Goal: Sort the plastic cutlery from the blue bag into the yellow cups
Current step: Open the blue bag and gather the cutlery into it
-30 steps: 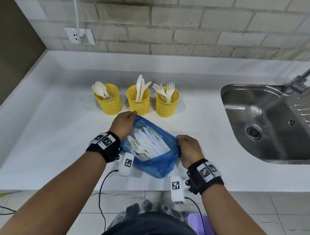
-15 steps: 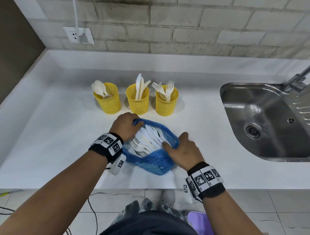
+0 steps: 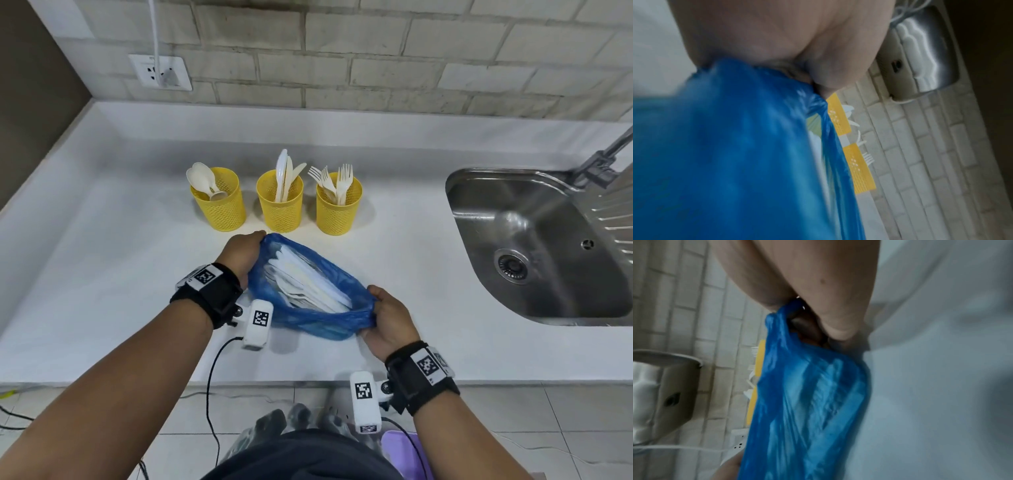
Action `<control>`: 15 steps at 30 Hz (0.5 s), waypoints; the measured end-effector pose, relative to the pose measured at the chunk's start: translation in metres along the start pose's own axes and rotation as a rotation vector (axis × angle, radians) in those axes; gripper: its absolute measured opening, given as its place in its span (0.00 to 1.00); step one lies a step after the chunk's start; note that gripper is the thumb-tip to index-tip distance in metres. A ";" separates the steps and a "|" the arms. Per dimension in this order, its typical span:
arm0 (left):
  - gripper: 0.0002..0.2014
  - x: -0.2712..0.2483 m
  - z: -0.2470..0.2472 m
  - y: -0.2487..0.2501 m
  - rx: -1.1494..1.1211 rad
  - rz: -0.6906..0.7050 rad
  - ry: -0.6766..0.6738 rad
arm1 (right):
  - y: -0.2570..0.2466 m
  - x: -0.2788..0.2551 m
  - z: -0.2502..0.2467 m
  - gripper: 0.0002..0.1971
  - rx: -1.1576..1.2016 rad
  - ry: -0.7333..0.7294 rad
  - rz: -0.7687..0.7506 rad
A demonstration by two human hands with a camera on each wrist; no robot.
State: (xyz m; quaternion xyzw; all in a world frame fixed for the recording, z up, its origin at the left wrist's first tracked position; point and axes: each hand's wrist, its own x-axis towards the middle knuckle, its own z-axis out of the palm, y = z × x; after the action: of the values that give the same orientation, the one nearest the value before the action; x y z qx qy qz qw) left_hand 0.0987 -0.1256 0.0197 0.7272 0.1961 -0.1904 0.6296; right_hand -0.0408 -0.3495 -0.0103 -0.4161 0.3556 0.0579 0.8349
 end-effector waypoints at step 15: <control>0.35 -0.064 -0.031 -0.021 0.970 0.224 0.071 | -0.012 -0.026 0.004 0.27 -1.525 0.136 -0.309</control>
State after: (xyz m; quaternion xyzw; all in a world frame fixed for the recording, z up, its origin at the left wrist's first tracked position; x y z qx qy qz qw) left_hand 0.0342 -0.0956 0.0401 0.9590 0.0268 -0.1659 0.2284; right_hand -0.0528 -0.3493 0.0160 -0.9225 0.2062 0.1438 0.2931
